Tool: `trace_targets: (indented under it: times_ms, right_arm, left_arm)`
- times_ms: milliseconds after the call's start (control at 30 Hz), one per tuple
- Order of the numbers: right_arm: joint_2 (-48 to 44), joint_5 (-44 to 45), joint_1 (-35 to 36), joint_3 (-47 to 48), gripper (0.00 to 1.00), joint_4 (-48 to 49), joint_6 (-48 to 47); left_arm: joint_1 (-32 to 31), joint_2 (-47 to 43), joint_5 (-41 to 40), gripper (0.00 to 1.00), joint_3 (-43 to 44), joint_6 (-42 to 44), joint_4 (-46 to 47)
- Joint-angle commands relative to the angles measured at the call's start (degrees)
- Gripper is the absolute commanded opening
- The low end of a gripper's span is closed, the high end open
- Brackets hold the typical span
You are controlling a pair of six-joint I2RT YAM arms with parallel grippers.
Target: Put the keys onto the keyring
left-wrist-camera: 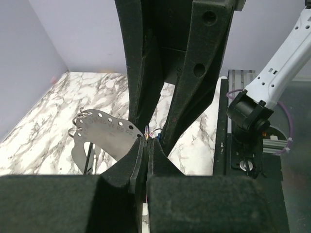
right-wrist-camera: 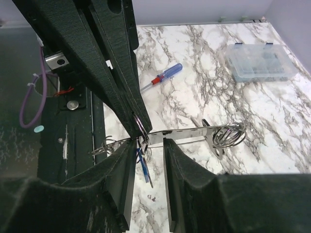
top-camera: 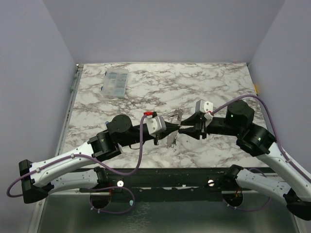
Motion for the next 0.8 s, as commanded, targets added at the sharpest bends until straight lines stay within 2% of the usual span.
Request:
trace_targets:
  times_ms: [0,133,300,567,767]
  right_arm:
    - [1.05,-1.28,0.56,3.11,0.34,-0.58,-1.46]
    - [3.09,-2.42,0.56,4.73,0.26,-2.64,-2.71]
    - [5.24,-3.11,0.56,6.80,0.24,-5.15,-4.29]
    - [5.02,-2.97,0.56,6.63,0.02,-5.63,-5.30]
    - [4.79,-6.26,0.56,5.64,0.01,-5.55,-6.36]
  left_arm:
    - [-0.29,0.89,4.94,0.00,0.88,-0.79,3.27]
    - [-0.29,2.37,5.02,0.00,1.22,-0.49,3.40]
    - [-0.29,4.55,4.92,0.00,1.93,0.30,3.07]
    - [-0.28,6.08,7.24,0.00,3.08,1.39,0.65]
    - [-0.29,6.35,12.23,0.00,2.30,2.76,0.03]
